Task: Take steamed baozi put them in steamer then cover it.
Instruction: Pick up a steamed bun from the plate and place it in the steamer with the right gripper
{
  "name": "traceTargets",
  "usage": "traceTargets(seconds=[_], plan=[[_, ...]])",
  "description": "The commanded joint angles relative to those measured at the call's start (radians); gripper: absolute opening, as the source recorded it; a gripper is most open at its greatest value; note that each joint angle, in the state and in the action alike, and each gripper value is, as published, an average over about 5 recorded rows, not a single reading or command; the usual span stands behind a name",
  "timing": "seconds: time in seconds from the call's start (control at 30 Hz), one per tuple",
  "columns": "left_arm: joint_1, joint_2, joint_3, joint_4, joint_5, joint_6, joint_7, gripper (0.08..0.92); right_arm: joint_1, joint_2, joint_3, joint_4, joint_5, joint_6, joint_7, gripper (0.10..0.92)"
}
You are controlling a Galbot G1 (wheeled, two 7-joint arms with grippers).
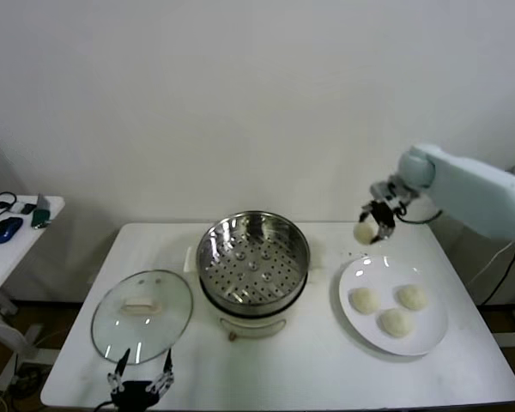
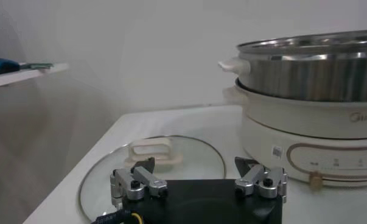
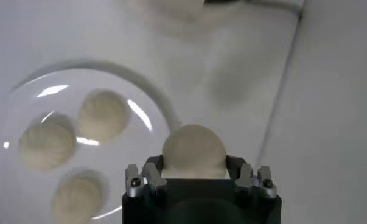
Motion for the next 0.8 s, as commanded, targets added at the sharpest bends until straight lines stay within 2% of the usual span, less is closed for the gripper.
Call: traceTargets(seconds=[0.03,0.13,0.27,0.5,0.8], plan=[[-0.003,0.011,0.002,0.001,0.0,0.001,-0.001,0.823,0.378,0.183,-0.147,0.299,0.08,0.19,-0.001,0.679],[-0.007,0.019,0.001,0.001,-0.003,0.001,-0.001,0.823,0.364,0.257,-0.156,0.369,0.021,0.227,0.026,0.679],[-0.012,0.03,-0.006,0.0,-0.009,0.001,-0.002,0.823,0.268,0.346,-0.161,0.361,-0.088,0.279,0.06,0.679],[-0.014,0.04,-0.007,-0.006,-0.012,-0.001,-0.011,0.823,0.061,0.445,-0.172,0.166,-0.242,0.311,0.119,0.679],[-0.019,0.041,-0.003,-0.001,-0.011,-0.001,-0.015,0.823,-0.142,0.485,-0.111,-0.05,-0.366,0.326,0.21,0.679]])
